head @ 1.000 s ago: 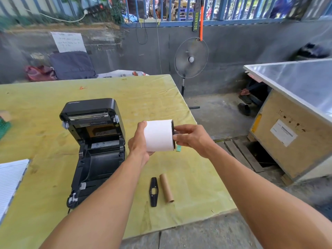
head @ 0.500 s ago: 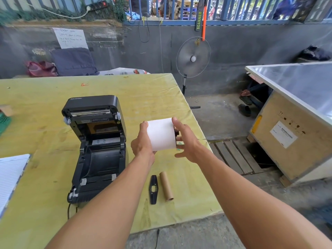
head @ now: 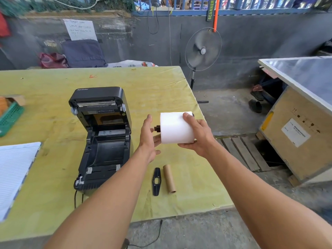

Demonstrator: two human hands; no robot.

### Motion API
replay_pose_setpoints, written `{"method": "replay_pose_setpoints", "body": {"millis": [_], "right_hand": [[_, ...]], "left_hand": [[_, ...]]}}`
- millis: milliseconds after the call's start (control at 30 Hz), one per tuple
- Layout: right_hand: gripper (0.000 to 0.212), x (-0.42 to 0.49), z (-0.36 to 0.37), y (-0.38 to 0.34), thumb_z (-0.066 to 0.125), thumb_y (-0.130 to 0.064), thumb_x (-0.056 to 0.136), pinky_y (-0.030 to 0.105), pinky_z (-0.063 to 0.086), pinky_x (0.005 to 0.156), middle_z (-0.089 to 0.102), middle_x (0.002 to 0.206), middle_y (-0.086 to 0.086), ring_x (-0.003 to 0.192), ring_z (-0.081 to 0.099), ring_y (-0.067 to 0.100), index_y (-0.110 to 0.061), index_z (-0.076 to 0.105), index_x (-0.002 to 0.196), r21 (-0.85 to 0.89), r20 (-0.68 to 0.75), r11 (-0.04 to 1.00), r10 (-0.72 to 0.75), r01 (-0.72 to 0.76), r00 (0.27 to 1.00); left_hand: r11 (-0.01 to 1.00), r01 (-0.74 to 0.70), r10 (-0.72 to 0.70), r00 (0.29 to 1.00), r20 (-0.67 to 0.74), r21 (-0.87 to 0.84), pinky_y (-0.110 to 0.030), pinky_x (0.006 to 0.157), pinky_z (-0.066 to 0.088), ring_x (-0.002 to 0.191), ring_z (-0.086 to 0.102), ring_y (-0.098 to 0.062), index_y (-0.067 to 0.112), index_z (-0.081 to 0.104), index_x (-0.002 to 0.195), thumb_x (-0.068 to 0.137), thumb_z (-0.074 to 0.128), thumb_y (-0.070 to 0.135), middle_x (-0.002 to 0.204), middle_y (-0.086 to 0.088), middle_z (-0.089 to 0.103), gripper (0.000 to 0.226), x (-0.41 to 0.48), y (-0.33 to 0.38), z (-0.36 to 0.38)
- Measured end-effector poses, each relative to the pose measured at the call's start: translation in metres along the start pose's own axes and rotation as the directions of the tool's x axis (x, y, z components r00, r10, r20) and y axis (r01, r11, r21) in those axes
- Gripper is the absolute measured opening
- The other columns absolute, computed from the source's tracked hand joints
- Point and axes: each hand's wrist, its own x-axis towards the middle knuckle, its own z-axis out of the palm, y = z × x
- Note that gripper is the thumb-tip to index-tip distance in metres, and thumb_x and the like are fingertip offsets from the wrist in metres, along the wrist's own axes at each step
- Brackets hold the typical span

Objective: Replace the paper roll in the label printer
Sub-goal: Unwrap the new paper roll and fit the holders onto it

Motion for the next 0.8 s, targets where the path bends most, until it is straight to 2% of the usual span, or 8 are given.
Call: {"method": "replay_pose_setpoints", "body": {"millis": [67, 133, 233, 300, 367, 600, 733, 800], "right_hand": [[0.066, 0.003, -0.006, -0.002, 0.080, -0.052, 0.075, 0.054, 0.062, 0.071, 0.057, 0.124, 0.010, 0.107, 0.063, 0.033, -0.011, 0.050, 0.117, 0.011, 0.011, 1.000, -0.002, 0.002, 1.000], [0.068, 0.006, -0.011, -0.003, 0.079, -0.051, 0.077, 0.055, 0.061, 0.072, 0.056, 0.125, 0.009, 0.107, 0.063, 0.032, -0.011, 0.048, 0.122, 0.022, 0.018, 1.000, -0.004, 0.004, 1.000], [0.068, 0.013, -0.017, -0.002, 0.079, -0.050, 0.076, 0.056, 0.061, 0.073, 0.056, 0.127, 0.009, 0.109, 0.063, 0.031, -0.014, 0.049, 0.125, 0.037, 0.029, 0.999, 0.014, -0.016, 0.999], [0.072, 0.018, -0.020, 0.001, 0.081, -0.052, 0.072, 0.056, 0.061, 0.072, 0.055, 0.129, 0.009, 0.110, 0.062, 0.033, -0.015, 0.050, 0.125, 0.033, 0.034, 0.999, 0.033, -0.034, 0.999], [0.075, 0.022, -0.022, 0.004, 0.082, -0.053, 0.070, 0.056, 0.061, 0.071, 0.055, 0.131, 0.010, 0.110, 0.062, 0.033, -0.015, 0.051, 0.126, 0.020, 0.038, 0.999, 0.047, -0.047, 0.998], [0.067, 0.034, -0.029, 0.011, 0.080, -0.051, 0.075, 0.055, 0.061, 0.073, 0.055, 0.129, 0.008, 0.111, 0.062, 0.032, -0.015, 0.049, 0.122, -0.012, 0.069, 0.996, 0.090, -0.089, 0.994], [0.070, 0.038, -0.028, 0.013, 0.082, -0.052, 0.072, 0.055, 0.061, 0.072, 0.056, 0.130, 0.009, 0.111, 0.063, 0.033, -0.016, 0.050, 0.122, -0.013, 0.086, 0.995, 0.099, -0.099, 0.991], [0.072, 0.039, -0.028, 0.014, 0.082, -0.053, 0.071, 0.055, 0.061, 0.072, 0.057, 0.130, 0.009, 0.110, 0.064, 0.033, -0.016, 0.051, 0.123, -0.015, 0.094, 0.995, 0.099, -0.098, 0.991]], "left_hand": [[0.997, 0.030, -0.025, 0.998, -0.066, 0.076, -0.060, 0.102, 0.033, 0.104, 0.063, -0.028, 0.020, 0.050, 0.126, 0.090, 0.046, 0.064, 0.110, -0.012, 0.068, 0.056, 0.002, -0.002, -0.009], [0.932, 0.047, 0.014, 0.986, -0.165, 0.360, -0.050, 0.094, 0.048, 0.094, 0.064, -0.026, 0.011, 0.056, 0.120, 0.095, 0.055, 0.038, 0.104, -0.012, 0.069, 0.038, 0.005, -0.014, -0.022], [0.551, 0.059, 0.177, 0.966, -0.186, 0.832, -0.034, 0.071, 0.051, 0.080, 0.055, -0.020, 0.012, 0.058, 0.103, 0.090, 0.060, 0.010, 0.093, -0.002, 0.058, 0.013, 0.010, -0.049, -0.041], [0.374, 0.100, 0.168, 0.970, -0.174, 0.922, -0.031, 0.067, 0.047, 0.079, 0.053, -0.019, 0.015, 0.056, 0.100, 0.088, 0.065, 0.012, 0.089, 0.002, 0.054, 0.015, 0.007, -0.072, -0.048], [0.281, 0.126, 0.149, 0.974, -0.173, 0.951, -0.032, 0.065, 0.047, 0.083, 0.057, -0.022, 0.013, 0.057, 0.105, 0.087, 0.072, 0.019, 0.097, -0.002, 0.060, 0.024, 0.004, -0.091, -0.052], [0.194, 0.116, 0.177, 0.973, -0.151, 0.974, -0.031, 0.062, 0.041, 0.096, 0.062, -0.030, 0.007, 0.052, 0.109, 0.082, 0.078, 0.022, 0.104, -0.012, 0.066, 0.040, 0.005, -0.114, -0.046], [0.262, 0.182, 0.156, 0.961, -0.228, 0.948, -0.034, 0.060, 0.044, 0.094, 0.063, -0.033, 0.006, 0.052, 0.108, 0.079, 0.076, 0.014, 0.104, -0.013, 0.063, 0.038, 0.009, -0.117, -0.041], [0.327, 0.180, 0.170, 0.955, -0.245, 0.928, -0.033, 0.054, 0.045, 0.085, 0.062, -0.030, 0.009, 0.058, 0.098, 0.081, 0.071, 0.010, 0.098, -0.011, 0.065, 0.021, 0.011, -0.120, -0.039]]}}
